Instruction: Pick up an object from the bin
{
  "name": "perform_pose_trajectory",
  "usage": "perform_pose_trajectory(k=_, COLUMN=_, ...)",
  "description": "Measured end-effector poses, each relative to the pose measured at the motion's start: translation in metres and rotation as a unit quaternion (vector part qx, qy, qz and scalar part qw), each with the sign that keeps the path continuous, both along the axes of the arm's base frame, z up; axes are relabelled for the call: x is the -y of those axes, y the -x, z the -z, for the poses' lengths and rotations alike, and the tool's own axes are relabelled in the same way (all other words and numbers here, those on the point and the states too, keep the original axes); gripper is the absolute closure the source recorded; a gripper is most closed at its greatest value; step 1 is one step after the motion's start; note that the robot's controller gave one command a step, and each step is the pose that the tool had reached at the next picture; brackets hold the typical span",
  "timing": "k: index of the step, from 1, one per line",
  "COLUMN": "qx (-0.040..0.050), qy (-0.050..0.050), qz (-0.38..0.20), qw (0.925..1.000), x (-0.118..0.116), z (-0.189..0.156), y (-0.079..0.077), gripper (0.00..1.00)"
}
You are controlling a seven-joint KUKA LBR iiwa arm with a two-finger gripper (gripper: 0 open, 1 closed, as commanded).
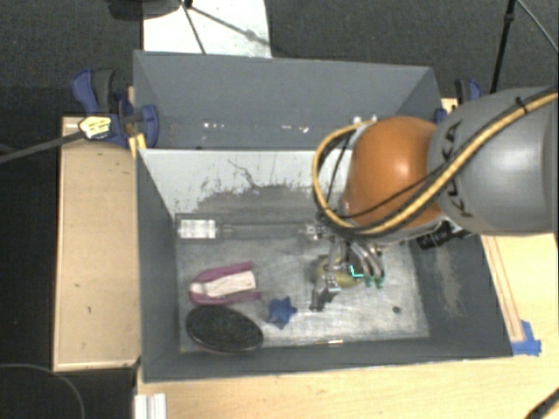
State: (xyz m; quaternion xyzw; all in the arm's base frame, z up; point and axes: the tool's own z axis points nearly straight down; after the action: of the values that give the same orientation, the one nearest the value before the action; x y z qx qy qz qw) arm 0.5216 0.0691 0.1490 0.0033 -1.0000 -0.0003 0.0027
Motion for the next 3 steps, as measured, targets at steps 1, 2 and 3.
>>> perform_pose_trajectory(k=1, qx=0.0037, qy=0.000, qz=-0.052, qw=0.9986, x=0.072, z=0.080, y=-0.041, gripper=0.00)
perform_pose_trajectory(k=2, qx=0.0060, qy=0.000, qz=-0.054, qw=0.9985, x=0.078, z=0.047, y=-0.036, gripper=0.00)
perform_pose_trajectory(k=3, qx=0.0020, qy=0.000, qz=-0.009, qw=1.0000, x=0.075, z=0.049, y=-0.024, gripper=0.00)
